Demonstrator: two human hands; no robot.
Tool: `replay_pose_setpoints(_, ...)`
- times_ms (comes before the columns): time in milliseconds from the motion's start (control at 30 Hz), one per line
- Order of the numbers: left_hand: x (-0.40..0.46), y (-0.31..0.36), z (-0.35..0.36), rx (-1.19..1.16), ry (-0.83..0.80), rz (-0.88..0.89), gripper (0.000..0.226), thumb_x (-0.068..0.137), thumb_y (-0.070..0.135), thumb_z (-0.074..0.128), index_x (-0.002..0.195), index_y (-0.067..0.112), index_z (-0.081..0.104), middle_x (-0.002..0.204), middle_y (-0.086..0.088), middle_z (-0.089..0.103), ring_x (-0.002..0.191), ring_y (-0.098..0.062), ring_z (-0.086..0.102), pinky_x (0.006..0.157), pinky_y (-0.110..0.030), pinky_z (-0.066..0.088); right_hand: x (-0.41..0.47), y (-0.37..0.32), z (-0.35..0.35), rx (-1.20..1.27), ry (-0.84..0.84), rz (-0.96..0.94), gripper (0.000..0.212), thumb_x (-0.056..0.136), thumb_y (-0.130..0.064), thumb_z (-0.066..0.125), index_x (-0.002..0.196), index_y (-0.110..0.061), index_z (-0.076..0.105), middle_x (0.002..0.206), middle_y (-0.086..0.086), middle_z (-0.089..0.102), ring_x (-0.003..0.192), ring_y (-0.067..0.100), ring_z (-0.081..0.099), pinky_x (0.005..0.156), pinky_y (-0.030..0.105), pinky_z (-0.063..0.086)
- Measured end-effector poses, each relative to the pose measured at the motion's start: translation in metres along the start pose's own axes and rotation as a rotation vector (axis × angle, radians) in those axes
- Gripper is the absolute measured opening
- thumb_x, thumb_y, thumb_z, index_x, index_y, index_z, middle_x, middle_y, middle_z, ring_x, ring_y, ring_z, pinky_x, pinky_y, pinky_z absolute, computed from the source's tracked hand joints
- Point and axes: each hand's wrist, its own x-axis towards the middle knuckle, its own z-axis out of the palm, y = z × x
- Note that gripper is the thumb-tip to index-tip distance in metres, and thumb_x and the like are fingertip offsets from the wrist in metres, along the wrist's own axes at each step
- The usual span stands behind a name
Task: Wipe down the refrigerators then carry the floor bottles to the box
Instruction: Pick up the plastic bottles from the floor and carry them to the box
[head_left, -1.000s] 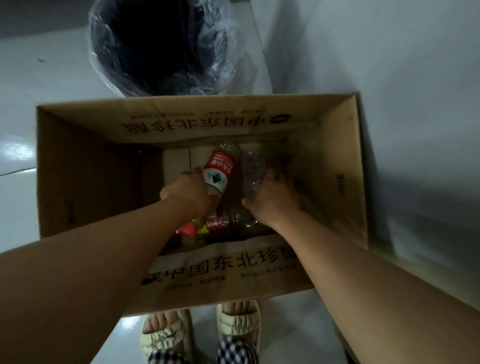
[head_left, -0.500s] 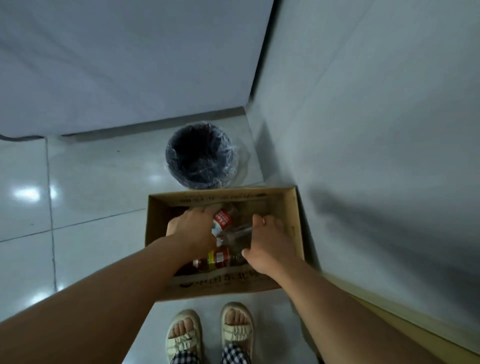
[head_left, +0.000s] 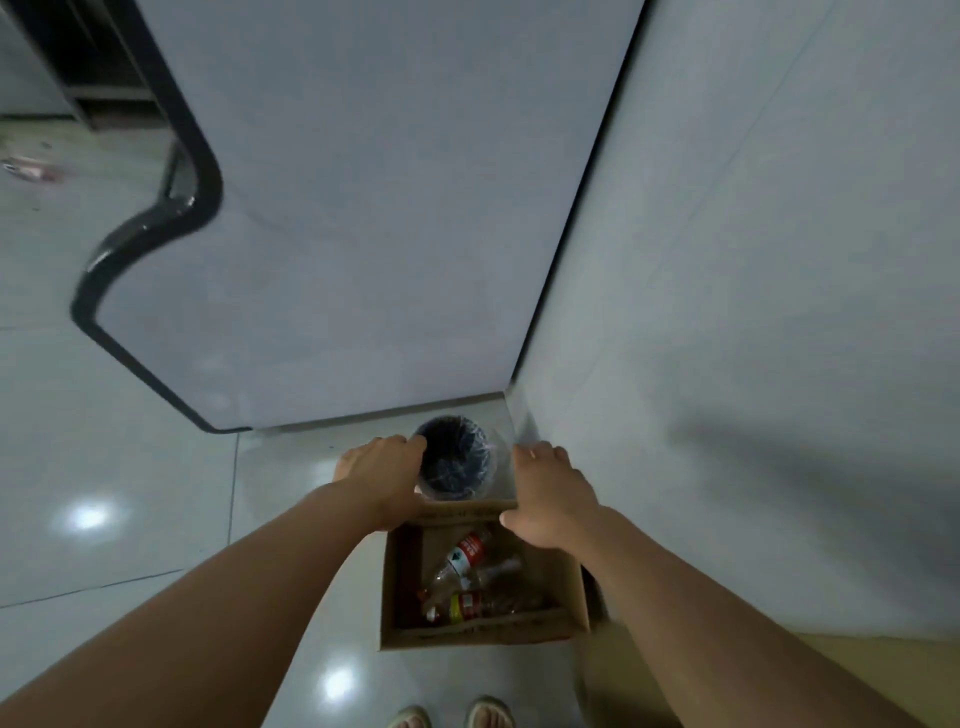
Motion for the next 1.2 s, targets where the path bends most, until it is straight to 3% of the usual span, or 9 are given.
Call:
replay_pose_setpoints(400,-0.128,-0.021,-0.123,-0.02,0.167,-0.085,0.061,0.087,0.039,0.059,0.139,0.021,0.032,0.132,-0.003,0.049,0.118,-0.024,0.05,0.094,-0.037,0.042,-0.09,-0.075,-0.122,-0.199,0.075,-0.214,0.078,0.085,-0.031,0.062,0.146,-0.013,0.018,0.143,0.014,0.028,0.131,0.032,0.028,0.104,0.043,0.036)
replay_pose_setpoints(833,-0.255,-0.041,-0.156,0.007,0.282,-0.417,0.062,0.086,0.043,0.06,0.138,0.021,0.034,0.132,-0.003,0.05,0.12,-0.024,0.05,0.093,-0.036,0.043,-0.139,-0.141,-0.183,-0.324,0.142,-0.519,0.065,0.088,-0.028,0.056,0.142,-0.01,0.025,0.141,0.014,0.03,0.13,0.031,0.03,0.105,0.043,0.036)
replay_pose_setpoints(1200,-0.36,-0.117,-0.159,-0.035,0.327,-0.673,0.061,0.087,0.04,0.057,0.139,0.019,0.032,0.13,-0.003,0.05,0.119,-0.024,0.049,0.091,-0.035,0.041,-0.167,-0.258,-0.19,-0.404,0.169,-0.735,0.065,0.086,-0.03,0.06,0.14,-0.012,0.026,0.14,0.013,0.03,0.128,0.03,0.034,0.102,0.042,0.039)
